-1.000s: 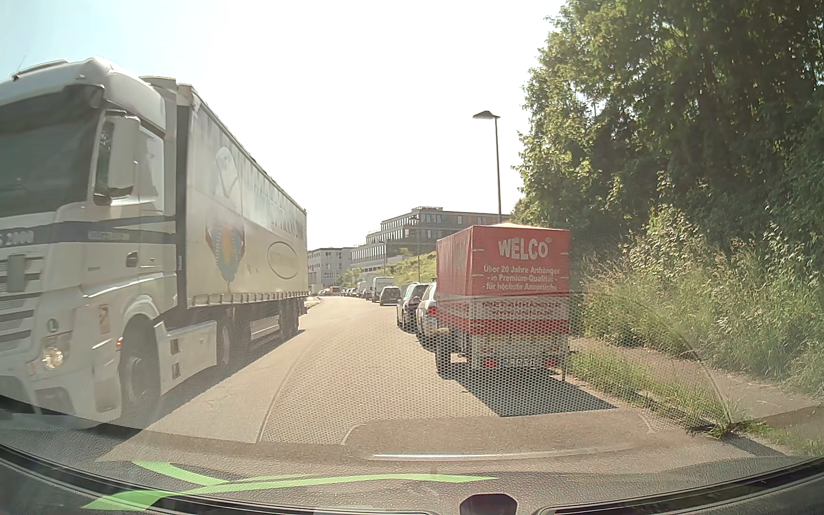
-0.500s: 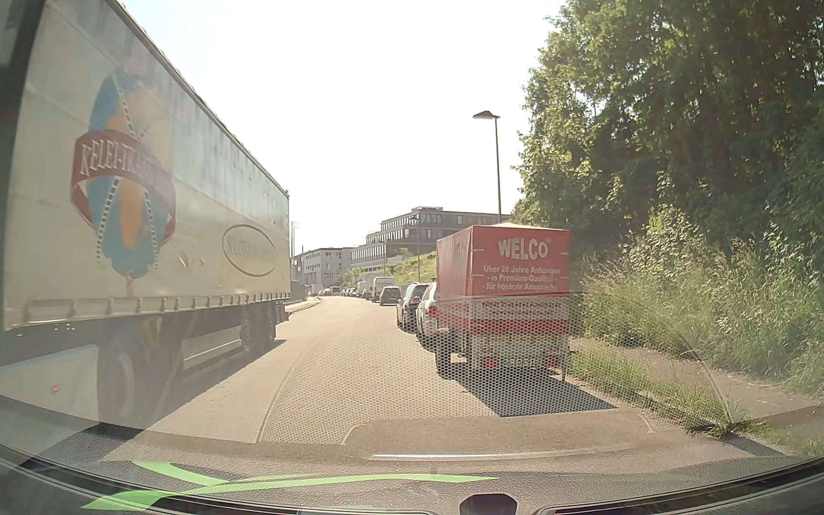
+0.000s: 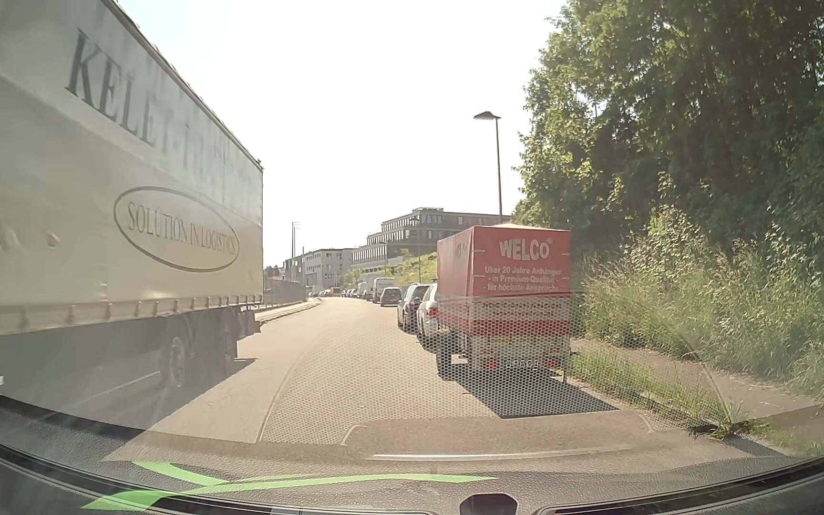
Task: Follow the waypoints while adhering to traffic rules and regulations
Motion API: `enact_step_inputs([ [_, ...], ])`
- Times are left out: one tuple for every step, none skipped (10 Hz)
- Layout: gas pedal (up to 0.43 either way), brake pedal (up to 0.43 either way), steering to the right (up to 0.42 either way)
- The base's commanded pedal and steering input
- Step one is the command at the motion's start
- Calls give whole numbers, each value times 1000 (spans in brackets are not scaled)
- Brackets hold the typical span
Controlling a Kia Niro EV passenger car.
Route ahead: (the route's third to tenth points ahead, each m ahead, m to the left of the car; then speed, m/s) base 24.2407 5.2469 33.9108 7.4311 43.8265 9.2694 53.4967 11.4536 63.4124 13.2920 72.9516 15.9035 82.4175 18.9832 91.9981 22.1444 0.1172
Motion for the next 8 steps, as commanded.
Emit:
enact_step_inputs([
  [0, 0, -121],
  [0, 0, -121],
  [0, 0, -121],
  [0, 0, -121],
  [0, 0, -121],
  [0, 0, -121],
  [39, 0, -121],
  [39, 0, -121],
])
